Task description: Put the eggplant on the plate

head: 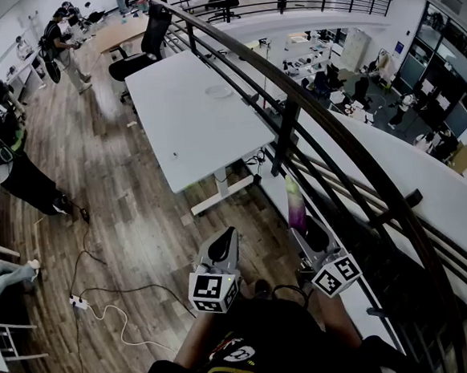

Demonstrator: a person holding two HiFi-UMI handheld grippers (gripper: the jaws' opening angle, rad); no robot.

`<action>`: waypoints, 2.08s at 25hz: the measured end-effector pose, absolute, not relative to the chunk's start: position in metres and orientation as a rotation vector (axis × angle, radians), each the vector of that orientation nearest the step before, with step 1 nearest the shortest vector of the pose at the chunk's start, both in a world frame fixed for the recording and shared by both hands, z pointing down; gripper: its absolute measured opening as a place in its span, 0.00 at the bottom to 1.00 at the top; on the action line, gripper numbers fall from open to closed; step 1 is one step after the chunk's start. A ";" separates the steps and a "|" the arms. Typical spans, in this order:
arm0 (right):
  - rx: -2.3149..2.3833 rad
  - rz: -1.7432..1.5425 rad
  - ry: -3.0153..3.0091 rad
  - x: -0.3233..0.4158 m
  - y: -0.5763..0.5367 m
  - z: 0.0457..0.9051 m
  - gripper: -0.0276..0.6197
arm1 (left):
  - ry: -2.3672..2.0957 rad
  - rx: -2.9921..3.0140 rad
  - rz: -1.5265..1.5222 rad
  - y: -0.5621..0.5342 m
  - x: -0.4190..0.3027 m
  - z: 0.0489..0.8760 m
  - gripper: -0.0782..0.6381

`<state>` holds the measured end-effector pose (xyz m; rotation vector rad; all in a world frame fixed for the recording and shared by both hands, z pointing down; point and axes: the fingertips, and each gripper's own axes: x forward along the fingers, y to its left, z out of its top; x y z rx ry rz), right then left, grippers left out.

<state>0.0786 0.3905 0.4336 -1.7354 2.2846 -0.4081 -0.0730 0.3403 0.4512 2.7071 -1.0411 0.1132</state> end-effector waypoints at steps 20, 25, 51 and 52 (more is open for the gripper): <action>-1.665 -0.448 2.278 0.097 0.393 0.436 0.38 | -1.065 2.696 0.103 0.341 -0.050 0.450 0.12; -1.615 -0.447 2.287 0.108 0.384 0.440 0.38 | -1.097 2.687 0.114 0.337 -0.039 0.457 0.12; -1.653 -0.376 2.258 0.079 0.197 0.422 0.38 | -0.983 2.730 0.068 0.141 -0.064 0.450 0.12; -1.659 -0.391 2.258 0.079 0.191 0.425 0.38 | -0.977 2.722 0.069 0.135 -0.064 0.453 0.12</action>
